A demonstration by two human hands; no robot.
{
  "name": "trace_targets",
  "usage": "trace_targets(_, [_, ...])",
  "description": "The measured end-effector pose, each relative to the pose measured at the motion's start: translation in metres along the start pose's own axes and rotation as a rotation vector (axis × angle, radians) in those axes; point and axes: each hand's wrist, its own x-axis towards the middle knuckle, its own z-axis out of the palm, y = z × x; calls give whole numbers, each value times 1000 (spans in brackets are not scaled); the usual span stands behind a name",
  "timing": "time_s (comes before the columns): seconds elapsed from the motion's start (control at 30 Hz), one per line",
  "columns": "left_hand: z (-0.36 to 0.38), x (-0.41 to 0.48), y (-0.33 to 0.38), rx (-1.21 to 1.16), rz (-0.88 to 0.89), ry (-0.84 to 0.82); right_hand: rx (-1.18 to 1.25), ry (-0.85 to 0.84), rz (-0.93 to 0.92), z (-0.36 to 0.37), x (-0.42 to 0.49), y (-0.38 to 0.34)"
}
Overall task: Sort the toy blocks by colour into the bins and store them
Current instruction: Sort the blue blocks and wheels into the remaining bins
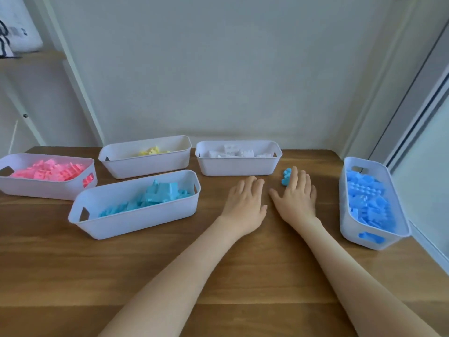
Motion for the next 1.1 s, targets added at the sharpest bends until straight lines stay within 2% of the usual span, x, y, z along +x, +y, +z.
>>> trace_targets(0.13, [19, 20, -12, -11, -74, -51, 28, -90, 50, 5, 33, -3])
trace_targets(0.23, [26, 29, -23, -8, -107, -119, 12, -98, 36, 12, 50, -5])
trace_targets(0.43, [27, 29, -24, -26, -95, -93, -208, 143, -96, 18, 45, -9])
trace_targets(0.6, [25, 28, -23, -89, -101, -43, -111, 223, -198, 21, 37, -11])
trace_targets(0.8, [20, 21, -18, -68, -95, -8, -379, 33, -226, 4, 15, -25])
trace_targets(0.87, [18, 18, -17, -40, -97, 18, -478, 29, -244, 1, 7, -28])
trace_targets(0.93, [15, 14, -16, -40, -108, 37, -487, 71, -239, -2, 1, -30])
trace_targets(1.03, [7, 5, -18, -52, -120, 23, -404, 12, -292, 4, 0, -28])
trace_targets(1.1, [-2, -1, -19, -51, -118, -9, -353, 35, -329, 5, -2, -30])
